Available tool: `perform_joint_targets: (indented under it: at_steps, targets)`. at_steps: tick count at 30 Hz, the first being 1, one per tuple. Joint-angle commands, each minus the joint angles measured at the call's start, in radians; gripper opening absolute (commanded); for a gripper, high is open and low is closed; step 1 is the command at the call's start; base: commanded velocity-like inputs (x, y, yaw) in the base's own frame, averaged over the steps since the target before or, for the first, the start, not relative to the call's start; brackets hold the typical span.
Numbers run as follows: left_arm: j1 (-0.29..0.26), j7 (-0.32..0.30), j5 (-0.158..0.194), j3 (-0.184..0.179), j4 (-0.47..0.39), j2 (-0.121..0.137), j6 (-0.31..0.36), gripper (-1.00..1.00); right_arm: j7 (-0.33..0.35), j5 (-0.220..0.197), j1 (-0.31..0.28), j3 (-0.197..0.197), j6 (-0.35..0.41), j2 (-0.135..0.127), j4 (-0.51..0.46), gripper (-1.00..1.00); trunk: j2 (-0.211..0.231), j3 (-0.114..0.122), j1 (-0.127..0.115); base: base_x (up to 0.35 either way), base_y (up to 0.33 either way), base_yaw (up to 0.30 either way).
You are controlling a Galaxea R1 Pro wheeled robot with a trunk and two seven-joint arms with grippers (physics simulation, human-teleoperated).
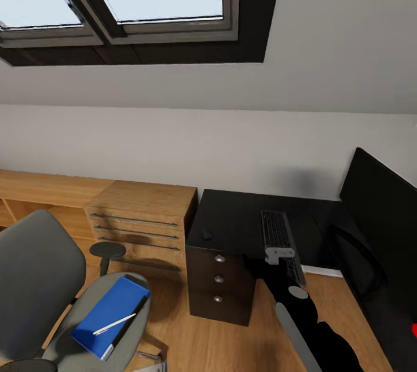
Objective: In the bedroom, organize the workspace by keeping the computer under the desk, ensuring the monitor is on the desk, placing the keyboard on the desk next to the monitor, placing the mouse on the desk next to the keyboard, moving the folder from the swivel chair onto the desk next to the mouse, stacking the notebook on top of the folder with the pen on top of the notebook, and positioning the swivel chair next to the desk.
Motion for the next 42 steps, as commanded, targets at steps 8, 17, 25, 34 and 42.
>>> perform_joint_targets:
  at_steps: [8,17,25,34,42]
  targets:
    - [0.000,0.006,0.007,0.000,0.021,0.002,-0.007,1.00,-0.009,-0.010,0.000,0.003,-0.063,-0.003,0.118,1.00,-0.002,0.007,0.000,-0.110,0.000,-0.222]
    - [0.000,0.006,0.006,0.002,0.162,0.003,-0.086,1.00,-0.010,0.036,0.053,0.012,-0.364,0.002,0.428,1.00,-0.002,0.015,0.000,-0.004,0.000,-0.188]
    - [0.000,0.006,0.007,0.006,0.283,0.008,-0.128,1.00,-0.010,0.086,0.093,0.068,-0.673,0.033,0.732,1.00,-0.002,0.016,0.000,0.000,0.000,-0.027]
    - [0.000,0.006,0.012,0.009,0.390,0.017,-0.256,1.00,-0.001,0.092,0.099,0.112,-0.833,0.070,1.007,1.00,-0.002,0.016,0.000,-0.006,0.000,-0.001]
    - [0.000,0.006,0.011,0.012,0.396,0.017,-0.255,1.00,-0.003,0.090,0.098,0.110,-0.872,0.071,1.023,1.00,-0.002,0.015,0.000,-0.227,-0.098,0.009]
